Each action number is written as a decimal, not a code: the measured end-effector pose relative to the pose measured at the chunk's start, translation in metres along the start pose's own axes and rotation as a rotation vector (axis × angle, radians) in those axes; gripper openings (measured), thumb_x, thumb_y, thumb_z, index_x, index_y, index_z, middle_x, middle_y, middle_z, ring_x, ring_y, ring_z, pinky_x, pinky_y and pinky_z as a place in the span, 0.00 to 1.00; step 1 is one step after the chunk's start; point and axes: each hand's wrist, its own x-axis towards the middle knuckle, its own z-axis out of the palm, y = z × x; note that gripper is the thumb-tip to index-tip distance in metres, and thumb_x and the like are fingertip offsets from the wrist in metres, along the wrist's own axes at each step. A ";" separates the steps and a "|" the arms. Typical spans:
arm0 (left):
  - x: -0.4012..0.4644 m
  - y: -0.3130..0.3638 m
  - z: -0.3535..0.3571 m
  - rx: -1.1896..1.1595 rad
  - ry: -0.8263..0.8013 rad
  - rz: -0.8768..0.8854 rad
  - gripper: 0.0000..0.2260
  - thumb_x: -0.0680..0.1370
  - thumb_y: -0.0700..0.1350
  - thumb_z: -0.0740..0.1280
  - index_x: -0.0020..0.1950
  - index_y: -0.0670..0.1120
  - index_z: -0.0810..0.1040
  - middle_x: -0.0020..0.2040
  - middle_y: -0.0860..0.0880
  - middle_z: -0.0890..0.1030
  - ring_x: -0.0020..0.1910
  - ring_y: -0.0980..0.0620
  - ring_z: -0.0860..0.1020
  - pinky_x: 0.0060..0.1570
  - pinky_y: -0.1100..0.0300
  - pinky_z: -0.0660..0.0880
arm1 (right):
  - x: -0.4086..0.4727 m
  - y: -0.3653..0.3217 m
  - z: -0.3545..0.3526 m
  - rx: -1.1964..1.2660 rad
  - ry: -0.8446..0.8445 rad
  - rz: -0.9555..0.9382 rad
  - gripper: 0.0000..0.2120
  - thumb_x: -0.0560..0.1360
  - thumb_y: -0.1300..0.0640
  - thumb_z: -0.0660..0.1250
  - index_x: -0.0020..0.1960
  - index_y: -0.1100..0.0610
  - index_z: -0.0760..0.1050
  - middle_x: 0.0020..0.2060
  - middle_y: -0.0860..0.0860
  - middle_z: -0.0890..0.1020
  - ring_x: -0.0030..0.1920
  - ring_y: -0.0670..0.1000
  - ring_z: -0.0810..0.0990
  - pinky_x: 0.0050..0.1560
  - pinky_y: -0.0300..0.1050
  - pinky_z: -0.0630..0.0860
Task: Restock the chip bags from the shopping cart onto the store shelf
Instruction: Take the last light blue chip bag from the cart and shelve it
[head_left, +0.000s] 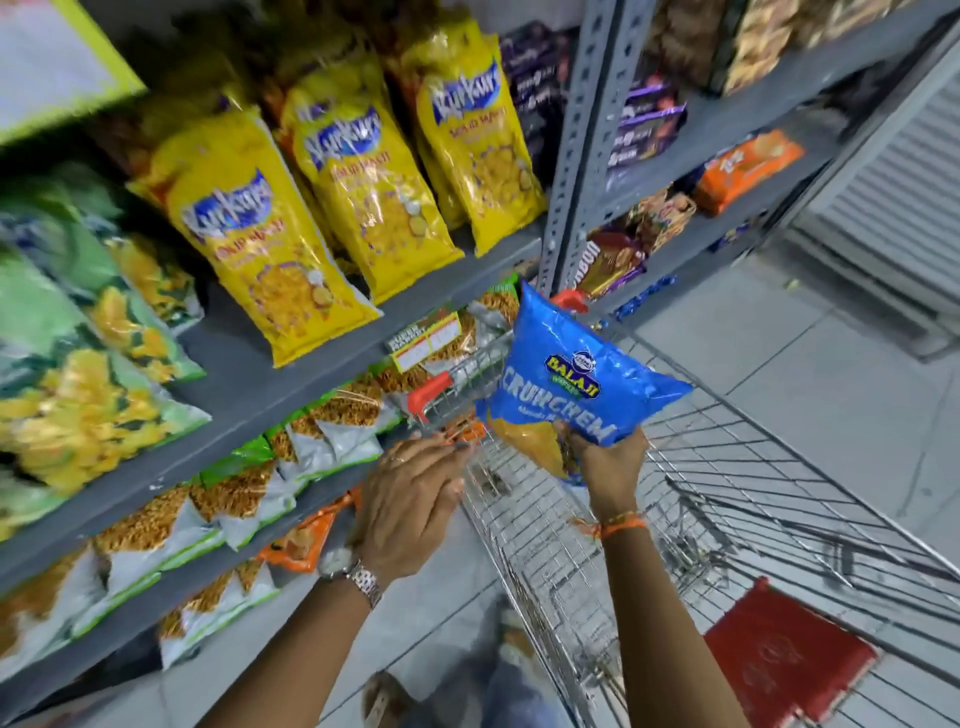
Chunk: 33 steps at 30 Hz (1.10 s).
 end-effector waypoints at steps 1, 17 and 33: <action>-0.002 0.002 -0.018 0.002 0.050 -0.008 0.22 0.82 0.50 0.56 0.67 0.43 0.82 0.63 0.48 0.84 0.64 0.45 0.81 0.70 0.51 0.68 | -0.006 -0.017 0.004 0.001 -0.024 -0.045 0.27 0.62 0.67 0.81 0.59 0.64 0.79 0.50 0.54 0.88 0.51 0.57 0.88 0.49 0.56 0.86; -0.077 -0.017 -0.334 0.452 1.028 -0.109 0.24 0.84 0.50 0.56 0.76 0.41 0.72 0.75 0.46 0.73 0.75 0.41 0.71 0.78 0.41 0.62 | -0.184 -0.373 0.076 0.215 -0.548 -0.685 0.23 0.59 0.55 0.82 0.52 0.51 0.83 0.46 0.45 0.89 0.43 0.44 0.89 0.44 0.39 0.84; -0.132 -0.080 -0.363 0.601 1.009 -0.489 0.26 0.86 0.54 0.50 0.70 0.37 0.75 0.65 0.39 0.79 0.66 0.39 0.75 0.77 0.46 0.61 | -0.288 -0.450 0.311 0.286 -1.116 -0.647 0.15 0.64 0.65 0.82 0.47 0.53 0.85 0.44 0.49 0.90 0.43 0.48 0.89 0.40 0.40 0.83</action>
